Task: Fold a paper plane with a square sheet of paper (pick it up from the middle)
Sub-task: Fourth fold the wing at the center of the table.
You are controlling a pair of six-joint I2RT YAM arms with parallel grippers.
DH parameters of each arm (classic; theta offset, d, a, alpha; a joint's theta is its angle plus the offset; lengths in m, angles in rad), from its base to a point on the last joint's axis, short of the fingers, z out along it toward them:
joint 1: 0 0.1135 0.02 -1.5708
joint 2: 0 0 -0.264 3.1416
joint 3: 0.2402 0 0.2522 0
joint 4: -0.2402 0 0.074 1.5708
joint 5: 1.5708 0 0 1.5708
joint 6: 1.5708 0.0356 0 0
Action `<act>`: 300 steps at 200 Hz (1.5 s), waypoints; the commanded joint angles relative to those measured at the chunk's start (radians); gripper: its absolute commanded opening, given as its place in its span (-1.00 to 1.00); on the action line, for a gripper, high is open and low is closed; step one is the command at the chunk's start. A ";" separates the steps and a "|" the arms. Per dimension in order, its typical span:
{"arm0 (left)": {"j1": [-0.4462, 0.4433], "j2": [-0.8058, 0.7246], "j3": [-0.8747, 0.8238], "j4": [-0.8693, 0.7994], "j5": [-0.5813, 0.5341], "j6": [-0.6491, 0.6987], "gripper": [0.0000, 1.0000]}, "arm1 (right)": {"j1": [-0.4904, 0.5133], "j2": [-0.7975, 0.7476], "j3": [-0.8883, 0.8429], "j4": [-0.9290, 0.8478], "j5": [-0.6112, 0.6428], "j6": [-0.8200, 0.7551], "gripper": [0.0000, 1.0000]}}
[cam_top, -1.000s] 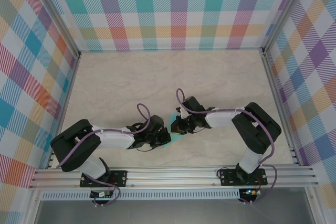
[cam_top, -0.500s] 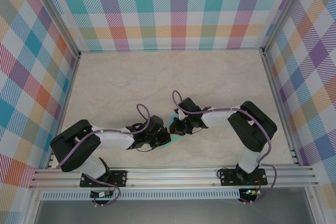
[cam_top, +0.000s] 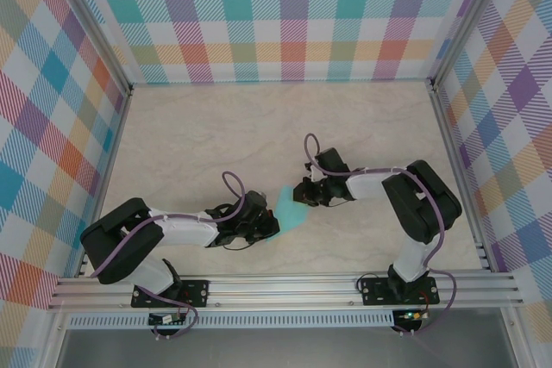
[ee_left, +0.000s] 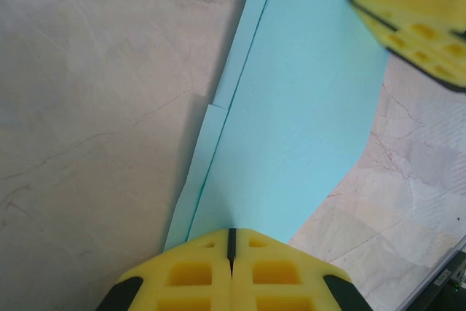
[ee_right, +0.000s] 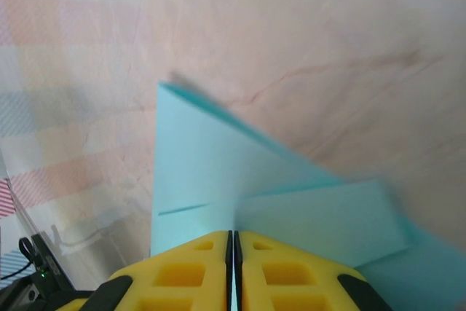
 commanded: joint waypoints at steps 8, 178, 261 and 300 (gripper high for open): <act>0.012 0.048 -0.069 -0.252 -0.083 0.010 -1.00 | -0.071 0.030 -0.005 0.023 0.029 -0.059 -0.72; 0.012 0.032 -0.041 -0.250 -0.071 0.024 -1.00 | 0.052 -0.028 0.023 -0.023 -0.063 0.024 -0.72; 0.019 -0.134 0.070 -0.365 -0.042 0.068 -0.78 | 0.065 0.083 -0.017 -0.028 -0.008 0.005 -0.83; 0.073 -0.188 0.068 -0.268 0.072 0.044 -0.65 | 0.065 0.083 -0.019 -0.033 -0.005 0.001 -0.83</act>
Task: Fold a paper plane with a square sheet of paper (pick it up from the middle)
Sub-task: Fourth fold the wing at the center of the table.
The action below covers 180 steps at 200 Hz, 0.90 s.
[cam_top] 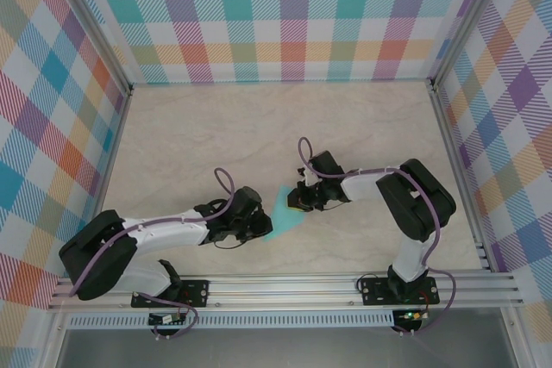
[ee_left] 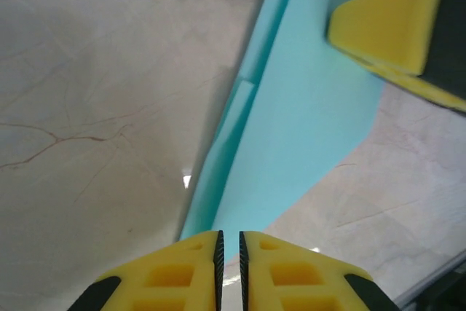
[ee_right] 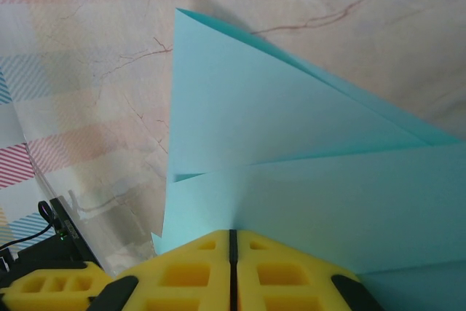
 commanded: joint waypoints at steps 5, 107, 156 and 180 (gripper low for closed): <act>0.046 -0.024 0.007 0.039 0.094 -0.008 -0.64 | 0.000 0.048 -0.031 -0.030 0.076 -0.022 -0.83; 0.056 0.106 -0.044 0.235 0.234 -0.061 -0.63 | 0.000 0.070 -0.034 -0.040 0.080 -0.030 -0.82; 0.057 0.106 -0.126 0.208 0.220 -0.063 -0.64 | 0.000 0.070 -0.025 -0.058 0.088 -0.039 -0.82; 0.057 0.081 -0.142 0.141 0.173 -0.051 -0.65 | 0.000 0.070 -0.023 -0.061 0.090 -0.039 -0.82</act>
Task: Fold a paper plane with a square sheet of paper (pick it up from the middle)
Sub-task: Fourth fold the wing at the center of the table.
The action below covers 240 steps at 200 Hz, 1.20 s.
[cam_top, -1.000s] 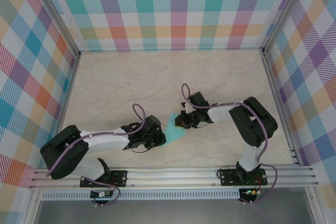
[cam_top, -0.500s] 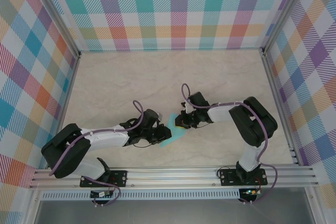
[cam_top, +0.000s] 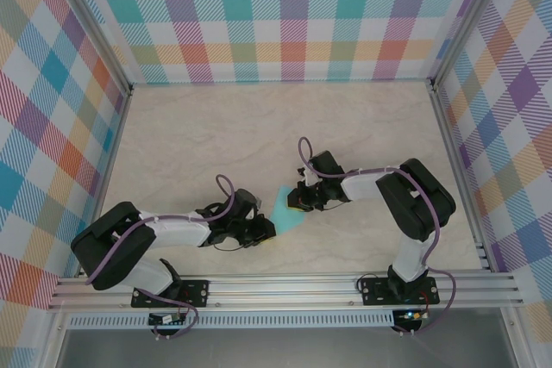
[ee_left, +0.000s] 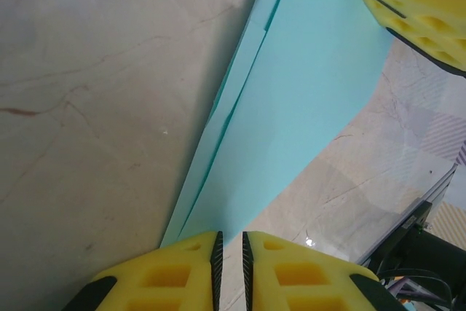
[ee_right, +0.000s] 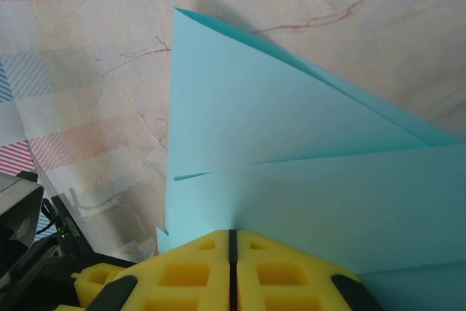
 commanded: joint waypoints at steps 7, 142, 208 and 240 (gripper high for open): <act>0.010 -0.031 -0.037 -0.133 -0.060 0.009 -0.65 | 0.001 0.065 -0.023 -0.061 0.100 -0.033 -0.82; 0.011 -0.196 0.116 -0.428 -0.191 0.147 -0.40 | 0.001 0.043 0.025 -0.117 0.081 -0.059 -0.76; 0.010 0.070 0.322 -0.513 -0.216 0.269 -0.21 | 0.001 -0.012 0.060 -0.155 0.054 -0.062 -0.68; 0.001 0.151 0.392 -0.577 -0.265 0.298 -0.18 | 0.001 -0.090 0.073 -0.192 0.049 -0.062 -0.59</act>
